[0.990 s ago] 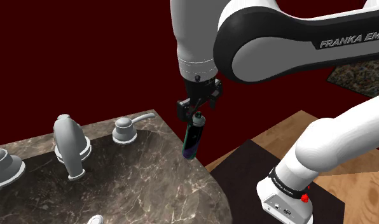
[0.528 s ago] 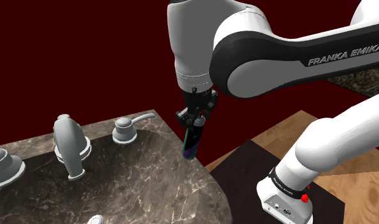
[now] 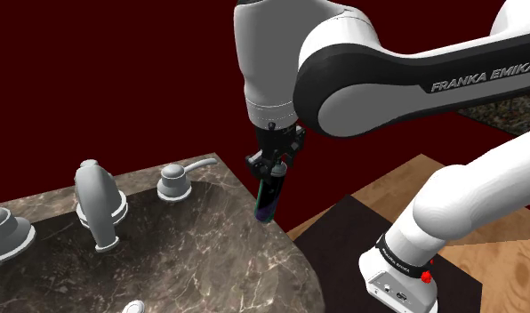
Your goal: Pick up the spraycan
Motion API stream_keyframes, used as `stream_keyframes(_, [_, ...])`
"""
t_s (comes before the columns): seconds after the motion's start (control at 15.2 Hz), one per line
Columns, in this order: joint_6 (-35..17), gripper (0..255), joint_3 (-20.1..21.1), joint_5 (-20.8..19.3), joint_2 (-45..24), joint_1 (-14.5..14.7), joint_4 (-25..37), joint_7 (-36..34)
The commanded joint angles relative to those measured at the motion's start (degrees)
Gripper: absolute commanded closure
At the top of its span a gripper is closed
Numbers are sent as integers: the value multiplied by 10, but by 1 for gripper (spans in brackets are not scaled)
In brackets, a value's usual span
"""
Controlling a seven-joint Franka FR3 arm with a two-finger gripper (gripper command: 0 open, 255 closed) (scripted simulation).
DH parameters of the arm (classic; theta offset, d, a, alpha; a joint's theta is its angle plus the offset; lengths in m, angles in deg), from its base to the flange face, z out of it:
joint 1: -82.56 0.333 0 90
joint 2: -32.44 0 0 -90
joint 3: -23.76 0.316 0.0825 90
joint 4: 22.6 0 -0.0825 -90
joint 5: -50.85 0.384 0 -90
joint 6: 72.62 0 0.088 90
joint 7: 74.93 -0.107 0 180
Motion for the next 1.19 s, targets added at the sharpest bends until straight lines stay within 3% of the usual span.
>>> stream_keyframes(0.0, [-1,255,0,0,-1,0,-2,0])
stream_keyframes(1.12, [111,255,-26,-5,14,-3,101,30])
